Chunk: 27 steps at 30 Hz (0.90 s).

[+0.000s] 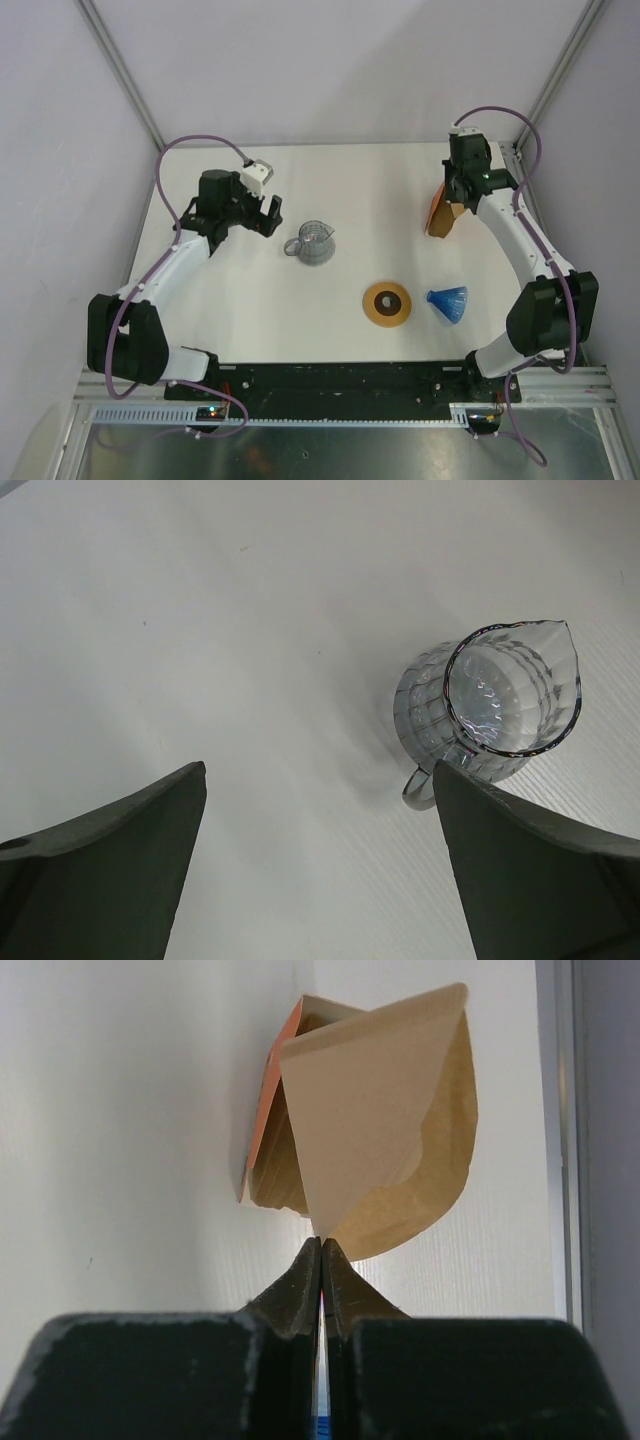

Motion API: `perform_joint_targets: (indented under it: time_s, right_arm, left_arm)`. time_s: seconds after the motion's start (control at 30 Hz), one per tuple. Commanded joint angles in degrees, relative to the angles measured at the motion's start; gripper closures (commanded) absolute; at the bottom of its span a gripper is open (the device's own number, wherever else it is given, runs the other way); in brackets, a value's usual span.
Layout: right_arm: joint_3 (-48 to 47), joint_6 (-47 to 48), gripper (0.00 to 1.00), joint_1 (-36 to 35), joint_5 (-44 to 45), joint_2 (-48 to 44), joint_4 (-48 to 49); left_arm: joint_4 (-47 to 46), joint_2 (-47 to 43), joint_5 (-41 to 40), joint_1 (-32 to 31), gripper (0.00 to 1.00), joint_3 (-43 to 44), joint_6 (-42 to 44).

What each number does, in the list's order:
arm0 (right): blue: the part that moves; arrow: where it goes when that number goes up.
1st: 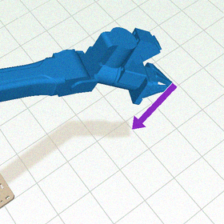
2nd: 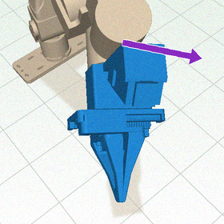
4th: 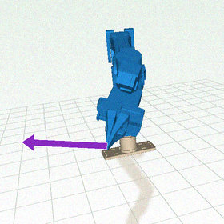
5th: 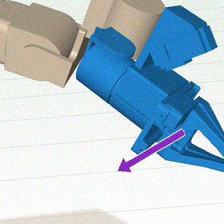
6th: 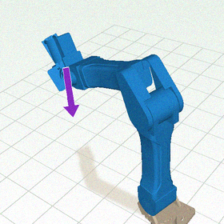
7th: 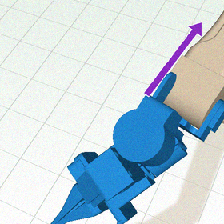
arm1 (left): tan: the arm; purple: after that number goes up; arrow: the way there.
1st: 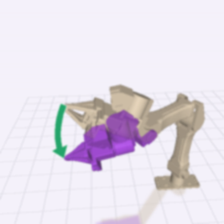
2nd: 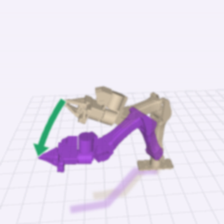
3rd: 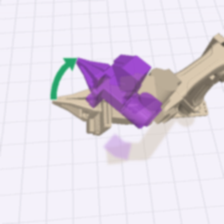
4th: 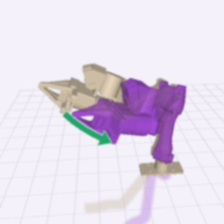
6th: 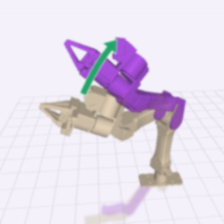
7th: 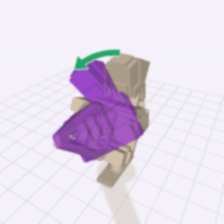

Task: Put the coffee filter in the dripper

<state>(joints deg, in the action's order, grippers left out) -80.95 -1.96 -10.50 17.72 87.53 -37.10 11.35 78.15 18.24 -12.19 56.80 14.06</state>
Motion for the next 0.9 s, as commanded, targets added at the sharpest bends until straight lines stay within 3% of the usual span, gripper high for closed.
perform_joint_targets:
  time_s: [0.0,0.87]
  right_arm:
    - [-4.0,-1.0,1.00,-0.8,3.9,1.3,-1.7]
    - [-3.5,-1.8,1.00,-0.7,0.8,3.8,-1.6]
  left_arm:
    - [-0.4,-0.4,0.0,0.4,0.00,1.1,1.1]
    - [-0.4,-0.5,-0.2,0.4,0.00,0.4,1.6]
